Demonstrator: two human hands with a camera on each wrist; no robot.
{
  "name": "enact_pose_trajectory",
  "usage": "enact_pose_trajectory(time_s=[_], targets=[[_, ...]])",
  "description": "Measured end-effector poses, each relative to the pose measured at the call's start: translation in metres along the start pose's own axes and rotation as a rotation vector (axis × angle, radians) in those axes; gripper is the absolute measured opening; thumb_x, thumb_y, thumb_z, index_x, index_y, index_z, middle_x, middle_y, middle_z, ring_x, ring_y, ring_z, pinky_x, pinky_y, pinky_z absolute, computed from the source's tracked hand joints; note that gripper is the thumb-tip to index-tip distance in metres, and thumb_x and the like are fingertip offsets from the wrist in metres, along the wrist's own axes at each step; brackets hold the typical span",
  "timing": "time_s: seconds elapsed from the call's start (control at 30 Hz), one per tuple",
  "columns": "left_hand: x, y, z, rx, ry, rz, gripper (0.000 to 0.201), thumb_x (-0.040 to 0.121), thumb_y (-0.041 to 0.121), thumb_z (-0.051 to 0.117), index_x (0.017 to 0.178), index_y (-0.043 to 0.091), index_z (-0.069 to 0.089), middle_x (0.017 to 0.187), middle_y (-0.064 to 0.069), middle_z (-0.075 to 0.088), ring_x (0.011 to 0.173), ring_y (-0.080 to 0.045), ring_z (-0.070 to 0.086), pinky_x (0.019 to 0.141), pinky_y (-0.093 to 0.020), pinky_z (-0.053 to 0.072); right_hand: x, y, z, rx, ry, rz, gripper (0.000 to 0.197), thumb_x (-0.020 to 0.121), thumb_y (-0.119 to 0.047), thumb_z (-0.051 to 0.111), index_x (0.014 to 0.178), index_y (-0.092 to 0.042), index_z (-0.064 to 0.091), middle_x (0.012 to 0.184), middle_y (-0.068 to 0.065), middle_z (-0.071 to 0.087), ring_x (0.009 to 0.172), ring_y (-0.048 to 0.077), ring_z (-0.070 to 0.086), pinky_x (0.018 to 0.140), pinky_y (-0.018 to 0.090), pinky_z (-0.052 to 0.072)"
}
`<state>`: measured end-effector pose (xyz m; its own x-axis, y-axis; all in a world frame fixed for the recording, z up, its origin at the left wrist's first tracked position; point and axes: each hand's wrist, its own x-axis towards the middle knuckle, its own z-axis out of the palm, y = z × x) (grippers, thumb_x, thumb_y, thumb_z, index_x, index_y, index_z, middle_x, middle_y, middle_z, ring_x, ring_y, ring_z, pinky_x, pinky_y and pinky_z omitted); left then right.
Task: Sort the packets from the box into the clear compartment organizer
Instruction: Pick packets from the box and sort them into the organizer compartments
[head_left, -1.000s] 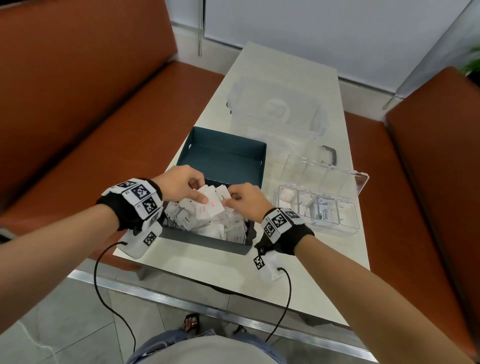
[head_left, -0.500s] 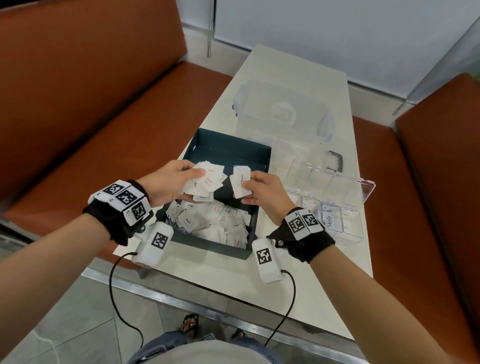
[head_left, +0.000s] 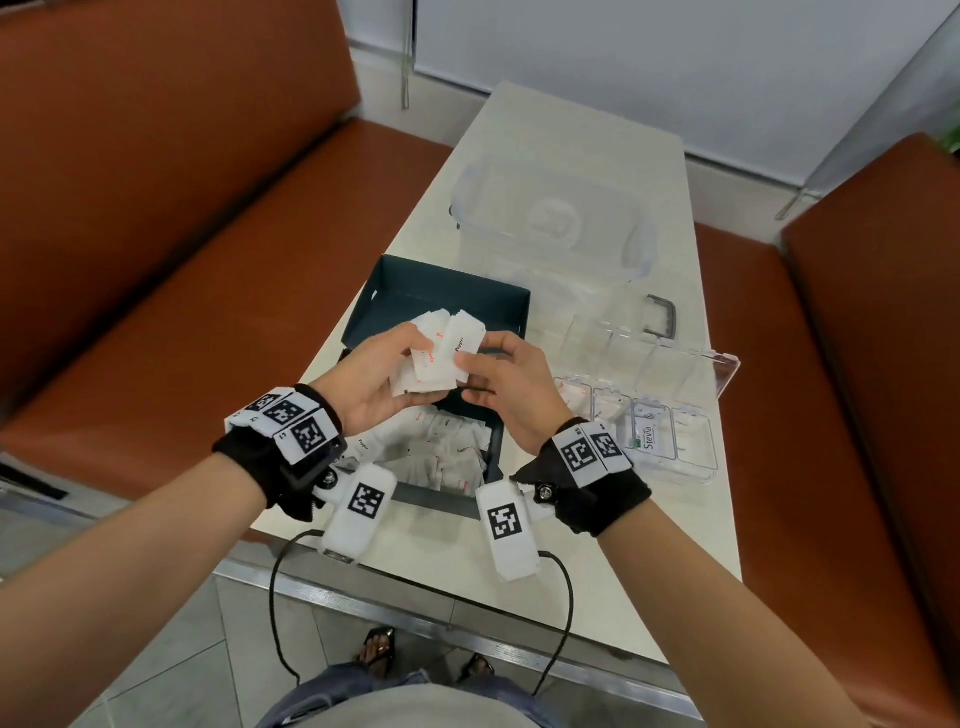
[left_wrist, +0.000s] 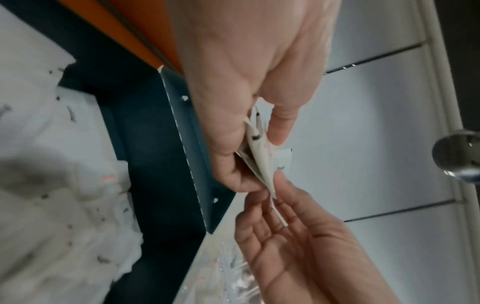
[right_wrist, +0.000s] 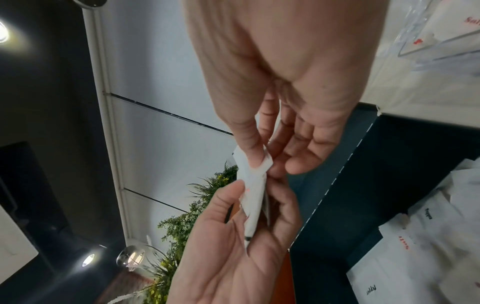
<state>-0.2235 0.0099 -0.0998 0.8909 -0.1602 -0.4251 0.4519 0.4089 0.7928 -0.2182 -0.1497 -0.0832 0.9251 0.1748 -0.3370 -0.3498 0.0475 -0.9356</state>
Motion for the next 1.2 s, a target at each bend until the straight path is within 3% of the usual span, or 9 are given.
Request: enact_pose_trajectory(time_s=[0.13,0.3,0.43,0.5,0.67,0.77,1.0,1.1,1.2], targets=[[0.001,0.001,0.009,-0.156,-0.056,-0.072,0.03,0.095,0.017,0.046,0.121,0.014,0.06,0.104,-0.011,0.071,0.081,-0.023,0.07,0.064,-0.031,0.058,0.001,-0.002,-0.001,-0.028,0.027,-0.025,0.024,0.086,-0.002,0.066,0.108,-0.005,0.056,0.095,0.016,0.066,0.076,0.022,0.061,0.061,0.026,0.051],[0.002,0.002,0.014,-0.188,-0.1,-0.132,0.04,0.096,0.024,0.052,0.132,0.007,0.053,0.126,-0.019,0.063,0.105,-0.034,0.064,0.071,-0.041,0.06,0.0,-0.003,-0.008,-0.058,0.019,-0.052,0.031,0.084,0.003,0.066,0.112,-0.002,0.053,0.095,0.019,0.065,0.081,0.026,0.067,0.065,0.032,0.057],[0.002,0.001,0.018,0.06,-0.084,-0.113,0.029,0.095,0.014,0.058,0.122,0.001,0.058,0.11,-0.021,0.07,0.096,-0.034,0.071,0.069,-0.039,0.061,-0.002,0.002,-0.014,-0.147,0.021,-0.06,0.037,0.083,0.003,0.067,0.116,-0.002,0.05,0.087,0.013,0.064,0.069,0.019,0.065,0.06,0.027,0.056],[0.004,-0.001,0.02,0.183,-0.054,-0.094,0.03,0.093,0.011,0.063,0.121,0.001,0.06,0.108,-0.019,0.071,0.094,-0.032,0.072,0.07,-0.04,0.061,-0.003,0.006,-0.021,-0.182,0.019,-0.046,0.036,0.085,0.002,0.066,0.117,-0.002,0.049,0.083,0.012,0.064,0.065,0.018,0.063,0.06,0.026,0.054],[0.007,-0.01,0.032,0.3,-0.006,-0.041,0.032,0.085,0.006,0.072,0.116,0.005,0.064,0.107,-0.015,0.072,0.086,-0.027,0.073,0.059,-0.036,0.06,-0.008,0.007,-0.045,-0.307,0.004,-0.042,0.032,0.085,-0.008,0.069,0.113,-0.011,0.052,0.078,0.007,0.066,0.065,0.017,0.066,0.065,0.03,0.056],[0.011,-0.018,0.045,0.317,-0.009,-0.016,0.031,0.082,0.005,0.074,0.113,0.005,0.066,0.104,-0.015,0.073,0.087,-0.026,0.073,0.059,-0.036,0.06,-0.009,0.004,-0.061,-0.328,0.095,-0.102,0.028,0.086,-0.016,0.07,0.112,-0.012,0.059,0.078,0.005,0.067,0.067,0.015,0.064,0.064,0.028,0.053],[0.021,-0.027,0.071,0.236,-0.055,-0.012,0.024,0.078,0.0,0.075,0.1,0.008,0.07,0.095,-0.013,0.075,0.078,-0.023,0.074,0.055,-0.031,0.058,-0.014,-0.003,-0.097,-0.277,0.211,-0.159,0.016,0.079,-0.003,0.073,0.087,-0.016,0.068,0.065,0.001,0.065,0.055,0.009,0.059,0.058,0.022,0.049],[0.027,-0.03,0.081,0.223,-0.045,0.002,0.029,0.075,-0.005,0.077,0.1,0.009,0.07,0.095,-0.01,0.075,0.081,-0.022,0.074,0.057,-0.028,0.058,-0.015,-0.005,-0.108,-0.244,0.206,-0.162,0.015,0.081,-0.005,0.072,0.089,-0.018,0.07,0.066,0.0,0.067,0.058,0.011,0.06,0.061,0.026,0.05],[0.032,-0.034,0.091,0.21,-0.054,0.013,0.031,0.073,-0.004,0.079,0.098,0.01,0.07,0.094,-0.008,0.075,0.084,-0.023,0.074,0.059,-0.029,0.058,-0.017,-0.006,-0.115,-0.208,0.193,-0.183,0.017,0.079,-0.005,0.076,0.09,-0.017,0.07,0.066,0.002,0.066,0.057,0.01,0.062,0.057,0.022,0.05]])
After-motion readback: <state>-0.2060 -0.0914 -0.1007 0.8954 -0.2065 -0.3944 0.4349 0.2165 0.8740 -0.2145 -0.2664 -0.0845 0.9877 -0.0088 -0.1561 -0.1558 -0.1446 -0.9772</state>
